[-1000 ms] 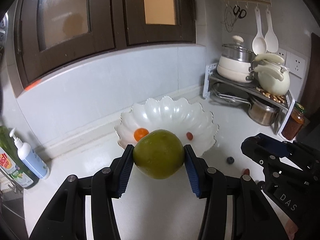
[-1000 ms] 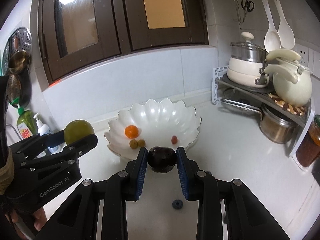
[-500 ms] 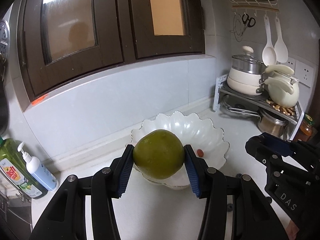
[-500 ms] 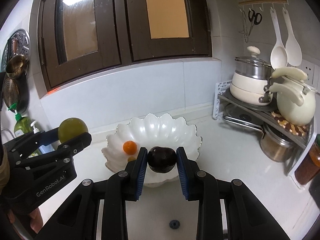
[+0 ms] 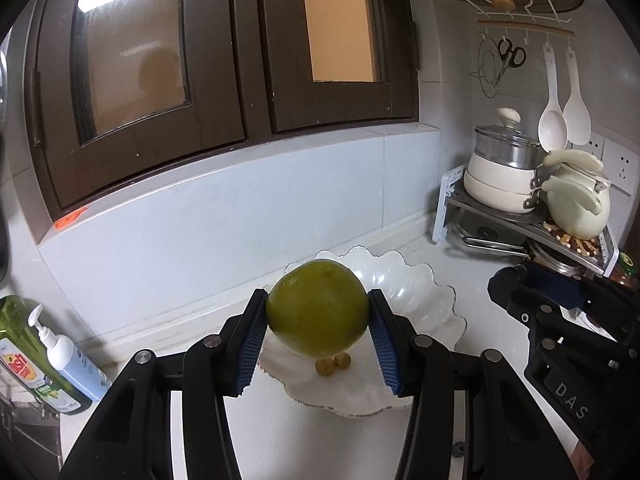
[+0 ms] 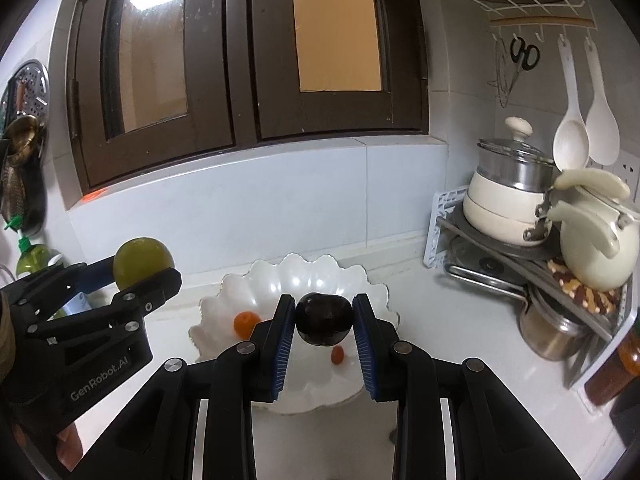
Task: Organize fruits
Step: 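Carry the lime in the left tool over the white bowl while the right tool carries the plum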
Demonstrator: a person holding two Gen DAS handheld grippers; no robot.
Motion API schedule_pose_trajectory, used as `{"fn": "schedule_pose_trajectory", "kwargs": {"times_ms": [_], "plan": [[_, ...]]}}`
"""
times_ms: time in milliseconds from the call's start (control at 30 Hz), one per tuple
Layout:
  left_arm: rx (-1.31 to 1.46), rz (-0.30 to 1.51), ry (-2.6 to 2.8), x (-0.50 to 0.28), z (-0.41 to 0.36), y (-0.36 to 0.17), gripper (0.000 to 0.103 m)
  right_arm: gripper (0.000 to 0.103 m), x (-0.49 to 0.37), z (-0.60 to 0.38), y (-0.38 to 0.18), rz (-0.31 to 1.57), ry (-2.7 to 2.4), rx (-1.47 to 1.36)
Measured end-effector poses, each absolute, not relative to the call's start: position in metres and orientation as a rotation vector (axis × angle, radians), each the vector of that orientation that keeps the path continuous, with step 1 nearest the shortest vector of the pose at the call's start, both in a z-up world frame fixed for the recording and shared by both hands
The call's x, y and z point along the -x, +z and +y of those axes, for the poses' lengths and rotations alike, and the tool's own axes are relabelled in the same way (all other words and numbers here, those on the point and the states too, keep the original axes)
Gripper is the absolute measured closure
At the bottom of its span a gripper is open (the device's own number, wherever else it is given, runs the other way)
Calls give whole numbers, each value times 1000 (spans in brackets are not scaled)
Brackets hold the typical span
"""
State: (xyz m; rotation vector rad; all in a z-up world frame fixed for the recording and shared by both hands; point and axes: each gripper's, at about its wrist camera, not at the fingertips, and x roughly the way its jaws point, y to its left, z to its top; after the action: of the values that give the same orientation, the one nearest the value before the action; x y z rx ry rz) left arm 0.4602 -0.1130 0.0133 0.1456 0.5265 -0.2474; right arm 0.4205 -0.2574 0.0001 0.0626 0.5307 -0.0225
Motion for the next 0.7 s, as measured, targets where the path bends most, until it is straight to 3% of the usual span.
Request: {"fn": "schedule_pose_trajectory", "kwargs": {"times_ms": [700], "plan": [[-134,632,-232,-537,-132,-5,54,72,-506,-270,-18,648,-3,-29]]}}
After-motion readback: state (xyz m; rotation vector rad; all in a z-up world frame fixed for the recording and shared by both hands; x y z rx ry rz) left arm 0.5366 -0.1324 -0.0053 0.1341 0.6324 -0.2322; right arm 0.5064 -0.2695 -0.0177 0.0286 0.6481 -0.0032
